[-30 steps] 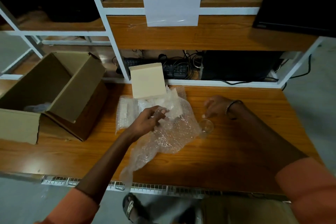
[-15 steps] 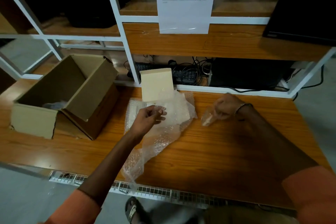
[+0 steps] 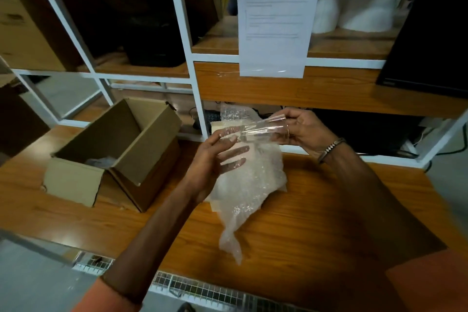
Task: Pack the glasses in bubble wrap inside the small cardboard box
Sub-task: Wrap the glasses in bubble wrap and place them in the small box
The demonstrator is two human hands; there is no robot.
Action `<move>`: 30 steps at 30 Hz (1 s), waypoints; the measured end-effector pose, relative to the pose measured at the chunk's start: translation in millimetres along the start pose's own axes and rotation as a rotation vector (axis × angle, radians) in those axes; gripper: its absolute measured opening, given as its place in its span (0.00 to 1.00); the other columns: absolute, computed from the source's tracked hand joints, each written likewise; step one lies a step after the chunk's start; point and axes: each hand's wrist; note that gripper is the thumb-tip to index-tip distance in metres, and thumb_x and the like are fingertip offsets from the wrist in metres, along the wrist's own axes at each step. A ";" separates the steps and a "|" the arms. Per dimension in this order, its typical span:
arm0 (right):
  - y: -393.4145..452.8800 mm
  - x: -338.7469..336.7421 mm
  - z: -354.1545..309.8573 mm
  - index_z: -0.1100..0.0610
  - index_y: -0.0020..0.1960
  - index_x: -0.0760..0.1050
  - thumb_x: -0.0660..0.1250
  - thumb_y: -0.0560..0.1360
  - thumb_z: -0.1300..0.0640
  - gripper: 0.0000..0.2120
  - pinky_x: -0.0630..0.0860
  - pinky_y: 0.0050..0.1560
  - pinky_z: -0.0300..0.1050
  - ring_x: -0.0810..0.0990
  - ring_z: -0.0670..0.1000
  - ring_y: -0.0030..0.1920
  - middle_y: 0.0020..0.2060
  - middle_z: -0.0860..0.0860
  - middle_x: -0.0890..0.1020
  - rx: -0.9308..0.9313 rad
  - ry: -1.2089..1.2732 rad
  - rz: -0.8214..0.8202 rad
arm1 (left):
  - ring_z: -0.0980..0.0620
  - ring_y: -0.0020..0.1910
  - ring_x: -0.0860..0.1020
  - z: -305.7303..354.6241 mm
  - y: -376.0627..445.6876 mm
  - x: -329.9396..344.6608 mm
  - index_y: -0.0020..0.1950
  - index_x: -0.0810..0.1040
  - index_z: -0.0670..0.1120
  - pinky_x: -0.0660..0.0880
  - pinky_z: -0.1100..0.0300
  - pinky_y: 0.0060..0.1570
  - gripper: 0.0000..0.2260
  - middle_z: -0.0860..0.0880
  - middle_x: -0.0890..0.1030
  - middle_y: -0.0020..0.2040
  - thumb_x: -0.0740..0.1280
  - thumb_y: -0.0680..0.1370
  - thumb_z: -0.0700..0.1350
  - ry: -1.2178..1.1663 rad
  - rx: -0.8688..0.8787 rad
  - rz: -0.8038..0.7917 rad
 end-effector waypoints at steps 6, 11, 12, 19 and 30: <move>9.8 25.0 -4.6 0.62 0.55 0.83 0.76 0.71 0.68 0.12 0.85 0.40 0.42 0.89 0.54 0.41 0.48 0.59 0.89 -0.082 0.005 -0.070 | 0.38 0.67 0.82 13.4 -6.2 -1.7 0.74 0.75 0.44 0.80 0.38 0.65 0.26 0.43 0.84 0.66 0.77 0.76 0.38 -0.019 0.110 0.064; 12.4 30.4 -9.9 0.60 0.52 0.84 0.77 0.73 0.67 0.09 0.85 0.38 0.44 0.89 0.59 0.42 0.47 0.63 0.88 -0.101 -0.113 -0.086 | 0.40 0.69 0.81 17.2 -14.1 -12.9 0.76 0.74 0.46 0.80 0.41 0.65 0.26 0.42 0.82 0.69 0.74 0.78 0.34 -0.053 0.155 0.048; 14.4 30.2 -13.0 0.58 0.51 0.85 0.78 0.72 0.66 0.09 0.84 0.38 0.44 0.88 0.59 0.43 0.45 0.65 0.87 -0.109 -0.177 -0.093 | 0.40 0.69 0.81 17.7 -15.4 -15.5 0.75 0.75 0.46 0.80 0.44 0.65 0.25 0.41 0.81 0.70 0.73 0.79 0.35 -0.054 0.159 0.036; 19.3 24.7 -58.8 0.56 0.57 0.84 0.78 0.74 0.57 0.13 0.83 0.57 0.46 0.85 0.52 0.59 0.56 0.51 0.88 -0.307 -0.441 -0.183 | 0.40 0.69 0.81 21.3 -24.0 -23.2 0.71 0.78 0.42 0.80 0.48 0.65 0.18 0.39 0.82 0.70 0.71 0.81 0.38 -0.044 0.207 0.051; 37.5 46.3 -35.4 0.61 0.65 0.83 0.64 0.84 0.42 0.24 0.76 0.70 0.63 0.83 0.59 0.64 0.64 0.59 0.84 0.414 0.006 -0.260 | 0.36 0.67 0.81 29.5 -38.7 -43.0 0.64 0.82 0.47 0.80 0.38 0.64 0.16 0.40 0.81 0.69 0.75 0.76 0.44 0.092 0.219 -0.037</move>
Point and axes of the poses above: each hand's wrist, its own y-axis towards the middle knuckle, its own x-axis out of the palm, z = x × y
